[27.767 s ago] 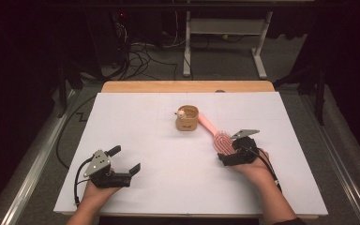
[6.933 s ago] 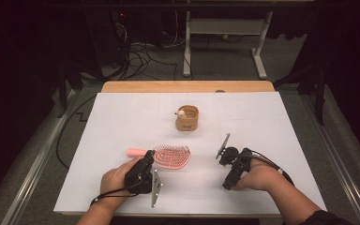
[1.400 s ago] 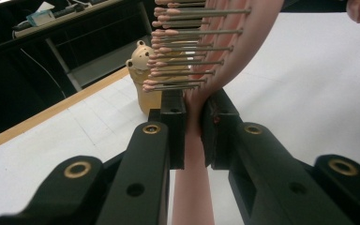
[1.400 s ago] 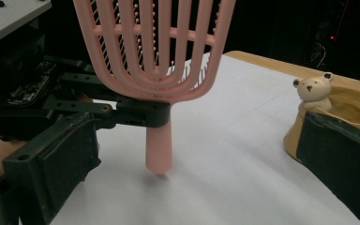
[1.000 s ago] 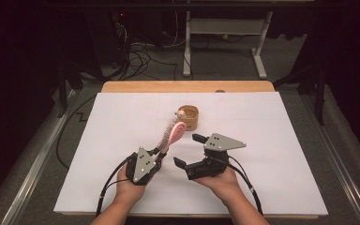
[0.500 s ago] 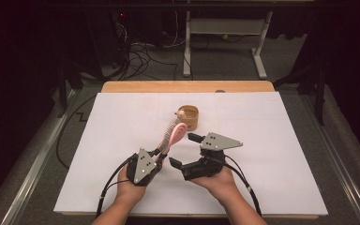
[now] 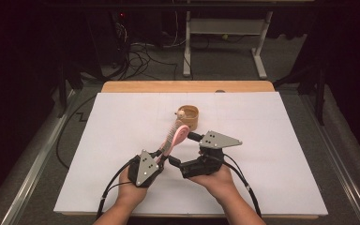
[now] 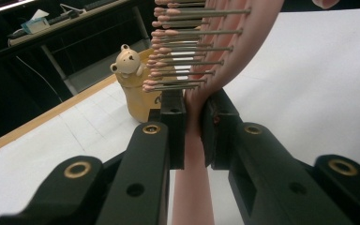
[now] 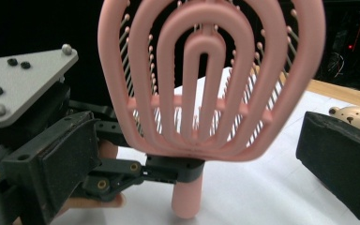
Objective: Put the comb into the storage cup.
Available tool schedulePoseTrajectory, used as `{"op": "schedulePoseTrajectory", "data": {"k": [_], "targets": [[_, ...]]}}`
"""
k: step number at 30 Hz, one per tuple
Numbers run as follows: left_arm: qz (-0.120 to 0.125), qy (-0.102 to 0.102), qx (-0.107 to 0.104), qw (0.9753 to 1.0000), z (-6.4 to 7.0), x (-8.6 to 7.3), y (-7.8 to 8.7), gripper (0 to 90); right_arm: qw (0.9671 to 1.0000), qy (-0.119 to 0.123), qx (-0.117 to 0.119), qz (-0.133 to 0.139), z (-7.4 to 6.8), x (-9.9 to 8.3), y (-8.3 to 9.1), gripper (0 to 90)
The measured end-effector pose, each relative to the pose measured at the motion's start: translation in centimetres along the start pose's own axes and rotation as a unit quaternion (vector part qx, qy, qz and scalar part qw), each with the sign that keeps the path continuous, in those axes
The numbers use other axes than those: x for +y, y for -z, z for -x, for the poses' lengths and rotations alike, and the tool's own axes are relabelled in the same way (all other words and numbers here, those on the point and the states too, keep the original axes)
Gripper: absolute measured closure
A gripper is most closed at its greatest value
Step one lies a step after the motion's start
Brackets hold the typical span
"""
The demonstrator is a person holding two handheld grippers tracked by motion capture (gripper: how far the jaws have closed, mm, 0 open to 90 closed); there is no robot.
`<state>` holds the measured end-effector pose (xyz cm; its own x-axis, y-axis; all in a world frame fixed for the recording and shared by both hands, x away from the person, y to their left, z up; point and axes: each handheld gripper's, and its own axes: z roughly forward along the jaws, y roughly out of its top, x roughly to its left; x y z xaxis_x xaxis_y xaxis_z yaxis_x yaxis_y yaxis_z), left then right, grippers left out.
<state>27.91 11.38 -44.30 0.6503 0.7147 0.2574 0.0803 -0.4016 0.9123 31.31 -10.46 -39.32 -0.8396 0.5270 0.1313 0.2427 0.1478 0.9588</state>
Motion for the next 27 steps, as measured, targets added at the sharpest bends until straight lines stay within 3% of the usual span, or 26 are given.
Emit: {"op": "schedulePoseTrajectory", "data": {"k": [27], "targets": [[0.0, -0.006, 0.0, 1.0, 0.66, -0.09, -0.16, 81.2, 1.0, -0.009, 0.0, 0.003, -0.13, 0.37, -0.78, 1.5]]}}
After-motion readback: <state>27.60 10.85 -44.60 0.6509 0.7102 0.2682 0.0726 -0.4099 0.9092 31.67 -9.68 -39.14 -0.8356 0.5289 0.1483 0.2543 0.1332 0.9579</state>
